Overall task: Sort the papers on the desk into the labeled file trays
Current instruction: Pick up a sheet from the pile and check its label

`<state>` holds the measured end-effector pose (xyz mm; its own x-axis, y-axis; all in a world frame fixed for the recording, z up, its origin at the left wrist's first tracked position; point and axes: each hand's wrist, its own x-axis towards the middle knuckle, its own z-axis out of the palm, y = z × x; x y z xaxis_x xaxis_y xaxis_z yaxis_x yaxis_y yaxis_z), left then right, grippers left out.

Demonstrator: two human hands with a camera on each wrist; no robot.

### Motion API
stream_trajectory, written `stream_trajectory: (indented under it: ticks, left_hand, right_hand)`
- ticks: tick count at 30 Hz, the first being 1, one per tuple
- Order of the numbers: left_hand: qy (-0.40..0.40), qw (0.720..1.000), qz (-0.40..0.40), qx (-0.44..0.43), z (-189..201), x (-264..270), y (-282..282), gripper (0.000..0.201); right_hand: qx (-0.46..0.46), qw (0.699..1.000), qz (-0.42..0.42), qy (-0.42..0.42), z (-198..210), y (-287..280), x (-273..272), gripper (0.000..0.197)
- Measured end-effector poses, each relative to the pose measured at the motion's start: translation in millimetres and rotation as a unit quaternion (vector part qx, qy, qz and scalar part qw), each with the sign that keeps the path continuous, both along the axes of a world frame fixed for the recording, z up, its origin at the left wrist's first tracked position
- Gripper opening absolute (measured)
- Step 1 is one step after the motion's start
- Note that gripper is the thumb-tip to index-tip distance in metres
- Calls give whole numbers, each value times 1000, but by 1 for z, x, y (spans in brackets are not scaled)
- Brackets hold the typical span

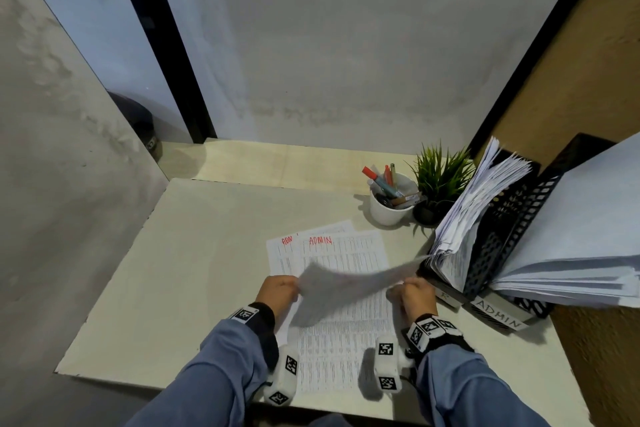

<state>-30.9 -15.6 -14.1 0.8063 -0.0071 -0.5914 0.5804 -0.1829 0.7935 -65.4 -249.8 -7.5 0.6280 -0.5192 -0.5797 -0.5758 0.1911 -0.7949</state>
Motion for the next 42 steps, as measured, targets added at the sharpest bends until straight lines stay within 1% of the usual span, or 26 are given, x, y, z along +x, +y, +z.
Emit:
stream_trajectory:
  ticks: [2, 4, 6, 7, 9, 10, 11, 13, 15, 18, 20, 22, 24, 26, 28, 30, 32, 33, 34, 35, 36, 37, 38, 39, 40, 42]
  left_hand:
    - [22, 998, 41, -41, 4, 0, -2, 27]
    - [26, 991, 57, -117, 7, 1, 0, 43]
    - [-3, 989, 59, -139, 16, 1, 0, 58]
    - [-38, 988, 64, -137, 25, 0, -2, 56]
    - [-124, 981, 69, -131, 46, -2, -7, 34]
    - [-160, 976, 76, -123, 56, -1, -8, 27]
    - [-193, 970, 86, -118, 65, 0, -8, 26]
    - [-251, 956, 104, -111, 82, 3, -8, 25]
    - [-294, 945, 103, -99, 96, 2, -7, 24]
    - [-289, 951, 71, -82, 97, -5, -7, 29]
    - [-245, 967, 47, -57, 82, -11, -7, 33]
    - [-186, 982, 30, -35, 65, -20, -9, 27]
    - [-140, 989, 41, -32, 54, -29, -13, 22]
    - [-123, 989, 65, -47, 56, -29, -15, 16]
    - [-160, 984, 69, -41, 70, -22, -15, 11]
    - [-239, 970, 37, 10, 91, -10, -15, 13]
    - [-306, 951, -2, 45, 118, 2, -18, 12]
    - [-332, 941, -21, 64, 130, 9, -22, 11]
    - [-357, 930, -41, 84, 143, 16, -26, 9]
    - [-381, 916, -65, 107, 154, 24, -31, 8]
    - [-401, 903, -91, 125, 163, 31, -37, 8]
    - [-418, 891, -116, 138, 172, 37, -43, 11]
    - [-428, 881, -140, 143, 180, 43, -50, 14]
    - [-434, 873, -165, 149, 186, 49, -59, 17]
    - [-438, 864, -191, 161, 191, 53, -68, 19]
    - [-447, 836, -242, 206, 200, 62, -89, 21]
  right_hand:
    - [49, 998, -10, -26, 3, 8, 4, 33]
    - [98, 993, -7, -70, 12, 16, 8, 38]
    - [115, 985, -18, -125, 26, 22, 12, 44]
    - [103, 983, -15, -149, 38, 24, 14, 47]
    - [58, 978, 15, -201, 57, 26, 19, 54]
    - [38, 971, 35, -233, 67, 25, 21, 56]
    - [13, 965, 58, -257, 77, 25, 22, 53]
    - [-44, 948, 90, -302, 94, 26, 20, 37]
    - [-72, 932, 92, -344, 104, 27, 15, 29]
    - [-55, 926, 73, -365, 106, 30, 6, 32]
    - [-45, 940, 78, -329, 90, 34, -1, 32]
    - [-23, 960, 91, -264, 65, 39, -7, 28]
    - [-22, 974, 91, -205, 48, 44, -13, 25]
    - [-39, 977, 96, -186, 50, 42, -12, 24]
    - [-75, 968, 107, -214, 68, 32, -4, 23]
    - [-141, 945, 127, -265, 94, 17, 7, 19]
    - [-201, 923, 122, -304, 118, -1, 19, 31]
    - [-241, 916, 103, -302, 126, -10, 26, 37]
    - [-305, 908, 73, -280, 133, -20, 33, 43]
    - [-384, 895, 46, -221, 136, -31, 41, 54]
    - [-441, 886, 29, -141, 137, -41, 48, 70]
    - [-453, 890, 15, -45, 131, -53, 56, 87]
    - [-411, 911, 2, 28, 127, -61, 61, 100]
    - [-337, 939, -9, 73, 122, -67, 63, 104]
    - [-258, 962, -20, 89, 112, -75, 67, 95]
    - [-140, 987, -18, 71, 103, -88, 68, 51]
